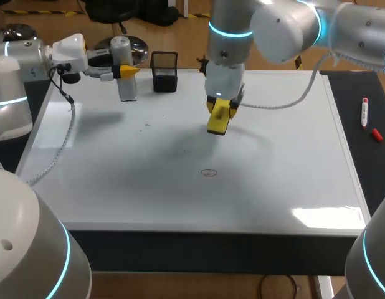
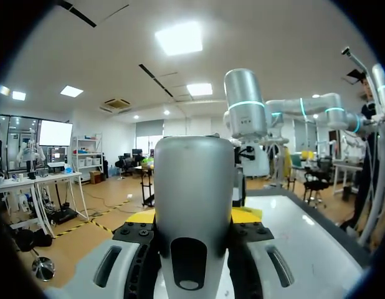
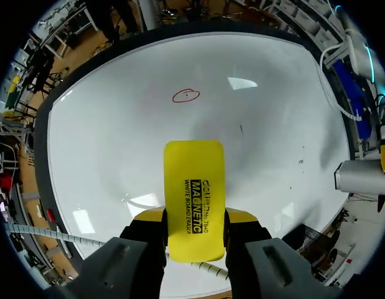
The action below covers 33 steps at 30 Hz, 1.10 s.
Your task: Pick up the inspection probe, press it on each red-marked spot on the whiteboard one by one, put down the probe, pick up the eraser, and wipe off all the red marks.
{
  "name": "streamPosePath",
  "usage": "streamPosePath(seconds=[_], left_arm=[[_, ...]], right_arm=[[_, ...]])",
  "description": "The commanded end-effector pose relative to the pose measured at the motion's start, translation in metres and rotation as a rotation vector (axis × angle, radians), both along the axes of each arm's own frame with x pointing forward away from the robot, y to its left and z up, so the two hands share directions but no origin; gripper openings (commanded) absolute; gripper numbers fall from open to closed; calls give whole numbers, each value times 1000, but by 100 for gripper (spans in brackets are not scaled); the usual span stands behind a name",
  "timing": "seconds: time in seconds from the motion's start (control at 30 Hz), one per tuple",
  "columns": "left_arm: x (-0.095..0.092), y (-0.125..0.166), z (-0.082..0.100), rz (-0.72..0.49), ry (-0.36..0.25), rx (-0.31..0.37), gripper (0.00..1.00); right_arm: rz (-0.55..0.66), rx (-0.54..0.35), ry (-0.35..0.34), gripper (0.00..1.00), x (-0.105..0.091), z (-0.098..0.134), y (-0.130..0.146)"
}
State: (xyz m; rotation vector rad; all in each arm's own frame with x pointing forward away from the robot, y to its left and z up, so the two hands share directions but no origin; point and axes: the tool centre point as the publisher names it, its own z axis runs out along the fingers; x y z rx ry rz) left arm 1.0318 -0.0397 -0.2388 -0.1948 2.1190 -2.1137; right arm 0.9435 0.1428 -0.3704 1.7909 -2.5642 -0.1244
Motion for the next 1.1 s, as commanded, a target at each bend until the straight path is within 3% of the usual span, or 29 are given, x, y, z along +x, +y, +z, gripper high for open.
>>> streamPosePath(seconds=[0.03,0.3,1.1], left_arm=[[-1,-1,1,4,-3,0,0],[-1,-1,1,4,-3,0,0],[-1,-1,1,4,-3,0,0]], right_arm=[[29,6,14,0,0,-17,7],[72,11,44,0,1,-31,15],[118,19,78,0,9,-46,25]])
